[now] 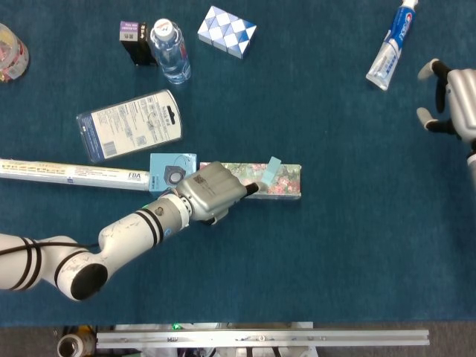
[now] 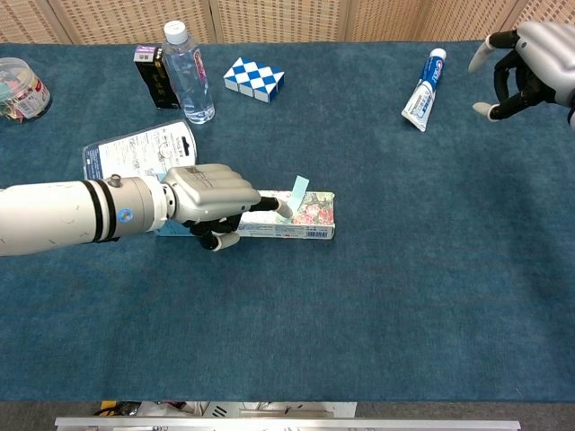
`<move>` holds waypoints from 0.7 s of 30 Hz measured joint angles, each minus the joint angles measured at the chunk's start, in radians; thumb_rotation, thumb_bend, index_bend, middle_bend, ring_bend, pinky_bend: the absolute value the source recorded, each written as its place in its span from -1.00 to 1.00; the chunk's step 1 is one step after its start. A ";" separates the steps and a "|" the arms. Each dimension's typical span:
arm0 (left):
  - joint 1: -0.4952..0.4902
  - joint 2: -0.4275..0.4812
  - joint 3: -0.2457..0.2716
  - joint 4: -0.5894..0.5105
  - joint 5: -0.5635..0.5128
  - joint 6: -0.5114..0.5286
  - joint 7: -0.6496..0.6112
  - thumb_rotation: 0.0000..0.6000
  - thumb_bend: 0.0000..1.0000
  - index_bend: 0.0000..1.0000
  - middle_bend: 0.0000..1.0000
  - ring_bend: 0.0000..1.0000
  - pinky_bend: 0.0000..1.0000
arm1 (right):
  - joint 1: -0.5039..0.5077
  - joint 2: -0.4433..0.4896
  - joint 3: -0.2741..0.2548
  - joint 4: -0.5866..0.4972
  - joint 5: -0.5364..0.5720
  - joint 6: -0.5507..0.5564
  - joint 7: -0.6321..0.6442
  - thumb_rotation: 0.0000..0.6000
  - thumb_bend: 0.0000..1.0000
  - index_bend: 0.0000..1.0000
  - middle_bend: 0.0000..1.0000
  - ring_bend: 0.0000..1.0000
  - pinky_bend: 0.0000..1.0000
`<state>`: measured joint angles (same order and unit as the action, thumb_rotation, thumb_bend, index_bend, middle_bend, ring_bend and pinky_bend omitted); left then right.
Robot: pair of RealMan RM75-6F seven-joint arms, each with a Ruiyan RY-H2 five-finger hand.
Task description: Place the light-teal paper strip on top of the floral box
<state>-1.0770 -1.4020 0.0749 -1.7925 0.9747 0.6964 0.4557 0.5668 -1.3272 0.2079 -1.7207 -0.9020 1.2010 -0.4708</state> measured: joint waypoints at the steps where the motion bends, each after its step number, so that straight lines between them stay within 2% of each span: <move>1: 0.000 0.001 0.000 0.000 0.000 0.000 -0.001 1.00 0.50 -0.80 0.89 1.00 0.94 | 0.000 0.000 0.000 0.000 -0.001 0.001 0.000 1.00 -0.54 -0.23 0.47 0.55 0.75; 14: -0.011 -0.008 0.015 0.013 -0.021 -0.013 0.016 1.00 0.50 -0.80 0.88 1.00 0.94 | -0.006 0.002 -0.001 0.003 0.001 -0.002 0.004 1.00 -0.54 -0.23 0.47 0.55 0.75; 21: -0.007 0.003 0.006 0.004 -0.018 0.000 0.001 1.00 0.51 -0.80 0.88 1.00 0.94 | -0.009 0.000 -0.001 0.006 -0.001 -0.001 0.008 1.00 -0.54 -0.23 0.47 0.56 0.75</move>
<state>-1.0839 -1.3986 0.0805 -1.7884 0.9563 0.6963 0.4569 0.5580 -1.3272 0.2064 -1.7152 -0.9031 1.2003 -0.4630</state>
